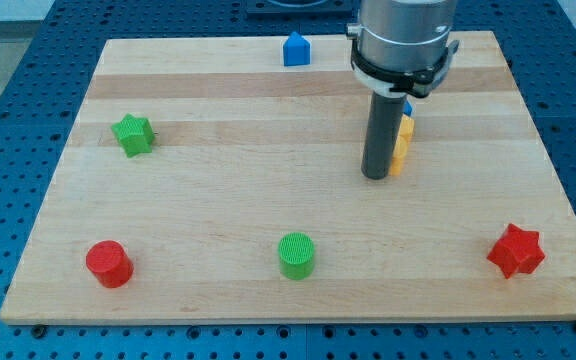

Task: Push the blue triangle towards center

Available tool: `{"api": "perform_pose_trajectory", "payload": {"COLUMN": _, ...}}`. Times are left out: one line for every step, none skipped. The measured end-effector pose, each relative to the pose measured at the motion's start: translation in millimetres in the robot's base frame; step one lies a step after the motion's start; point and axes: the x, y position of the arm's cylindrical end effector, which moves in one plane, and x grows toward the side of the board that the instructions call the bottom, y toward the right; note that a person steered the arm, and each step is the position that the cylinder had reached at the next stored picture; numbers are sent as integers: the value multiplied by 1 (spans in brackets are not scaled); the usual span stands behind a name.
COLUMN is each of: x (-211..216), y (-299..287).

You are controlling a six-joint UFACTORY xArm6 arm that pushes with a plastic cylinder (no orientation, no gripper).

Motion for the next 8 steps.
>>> {"api": "perform_pose_trajectory", "payload": {"x": 0, "y": 4}}
{"api": "perform_pose_trajectory", "payload": {"x": 0, "y": 4}}
{"api": "perform_pose_trajectory", "payload": {"x": 0, "y": -6}}
{"api": "perform_pose_trajectory", "payload": {"x": -1, "y": -61}}
{"api": "perform_pose_trajectory", "payload": {"x": -27, "y": -104}}
{"api": "perform_pose_trajectory", "payload": {"x": -68, "y": -138}}
{"api": "perform_pose_trajectory", "payload": {"x": -101, "y": -179}}
{"api": "perform_pose_trajectory", "payload": {"x": -140, "y": -215}}
